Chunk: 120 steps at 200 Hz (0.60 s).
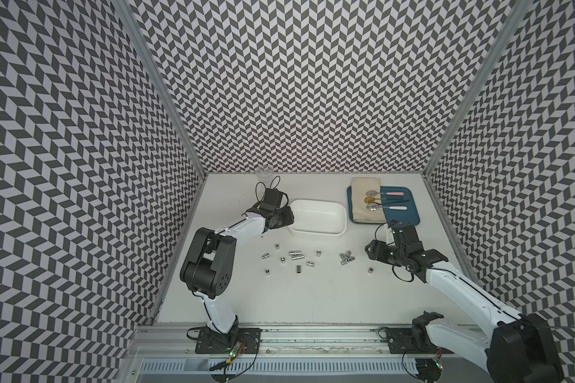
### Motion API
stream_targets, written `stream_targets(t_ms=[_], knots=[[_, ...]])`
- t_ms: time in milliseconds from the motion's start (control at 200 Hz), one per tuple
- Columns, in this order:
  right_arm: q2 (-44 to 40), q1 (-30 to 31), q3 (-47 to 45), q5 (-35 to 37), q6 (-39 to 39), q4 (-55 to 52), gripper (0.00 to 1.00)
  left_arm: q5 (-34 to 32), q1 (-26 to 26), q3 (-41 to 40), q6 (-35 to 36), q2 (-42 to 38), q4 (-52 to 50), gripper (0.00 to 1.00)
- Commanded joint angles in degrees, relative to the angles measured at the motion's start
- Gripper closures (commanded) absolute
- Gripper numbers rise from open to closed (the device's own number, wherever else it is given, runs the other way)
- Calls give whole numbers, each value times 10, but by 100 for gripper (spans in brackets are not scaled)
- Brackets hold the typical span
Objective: Put the socket on the desktop into the storage box
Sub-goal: Move the storage box to the center of the board.
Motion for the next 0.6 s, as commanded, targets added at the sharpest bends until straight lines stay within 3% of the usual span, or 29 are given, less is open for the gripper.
stream_targets(t_ms=[0, 135, 295, 596], knots=[[22, 4, 19, 33, 1, 19, 31, 8, -4, -14, -12, -23, 3, 62], [69, 3, 51, 57, -7, 4, 32, 11, -4, -33, -17, -49, 6, 61], [123, 3, 84, 70, -21, -15, 36, 7, -4, -64, -21, -100, 6, 52], [198, 3, 144, 102, -46, -56, 41, 21, -6, -181, -31, -256, 16, 49]])
